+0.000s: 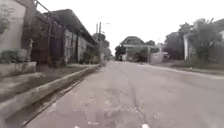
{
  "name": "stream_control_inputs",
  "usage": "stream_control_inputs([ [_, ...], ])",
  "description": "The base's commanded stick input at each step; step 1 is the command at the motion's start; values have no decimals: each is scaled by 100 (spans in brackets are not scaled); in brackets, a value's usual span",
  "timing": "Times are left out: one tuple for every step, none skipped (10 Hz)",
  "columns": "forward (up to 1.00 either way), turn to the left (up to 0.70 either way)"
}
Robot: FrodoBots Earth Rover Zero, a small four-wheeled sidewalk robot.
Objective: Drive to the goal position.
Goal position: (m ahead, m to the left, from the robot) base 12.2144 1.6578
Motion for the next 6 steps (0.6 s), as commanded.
stream_control_inputs([
  [100,0],
  [100,-1],
  [100,-4],
  [100,-7],
  [100,-8],
  [100,-8],
])
